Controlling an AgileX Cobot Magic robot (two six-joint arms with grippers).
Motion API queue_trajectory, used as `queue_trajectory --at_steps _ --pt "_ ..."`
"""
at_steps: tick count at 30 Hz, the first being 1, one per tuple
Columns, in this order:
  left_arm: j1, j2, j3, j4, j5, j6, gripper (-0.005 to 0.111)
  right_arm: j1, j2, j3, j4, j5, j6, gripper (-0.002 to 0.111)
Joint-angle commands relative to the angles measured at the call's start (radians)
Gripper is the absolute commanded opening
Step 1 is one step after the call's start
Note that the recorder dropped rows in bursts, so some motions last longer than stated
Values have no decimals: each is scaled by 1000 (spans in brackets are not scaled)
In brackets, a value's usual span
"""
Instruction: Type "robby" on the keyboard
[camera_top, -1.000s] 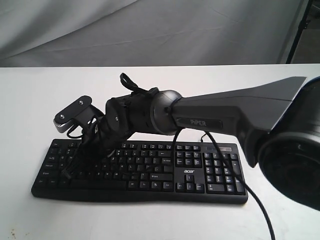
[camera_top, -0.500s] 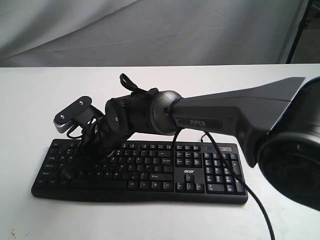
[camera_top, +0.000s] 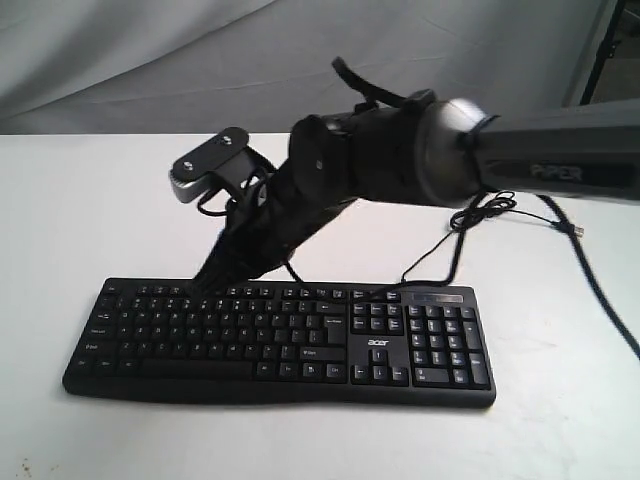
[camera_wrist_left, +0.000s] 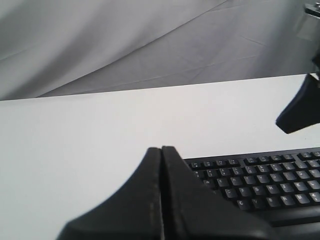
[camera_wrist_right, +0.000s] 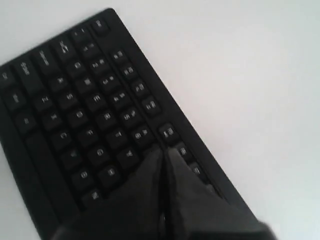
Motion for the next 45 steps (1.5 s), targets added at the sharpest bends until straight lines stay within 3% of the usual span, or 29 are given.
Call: queue_trajectory --at_steps 1,7,45 --pt "-6 -3 4 5 -7 -3 0 -11 -52 141 29 -106 -8 0" --pt "-6 -3 4 5 -7 -3 0 -11 -20 190 86 -188 -47 0" --pt "-6 -3 4 5 -7 -3 0 -11 49 190 86 -194 -52 0"
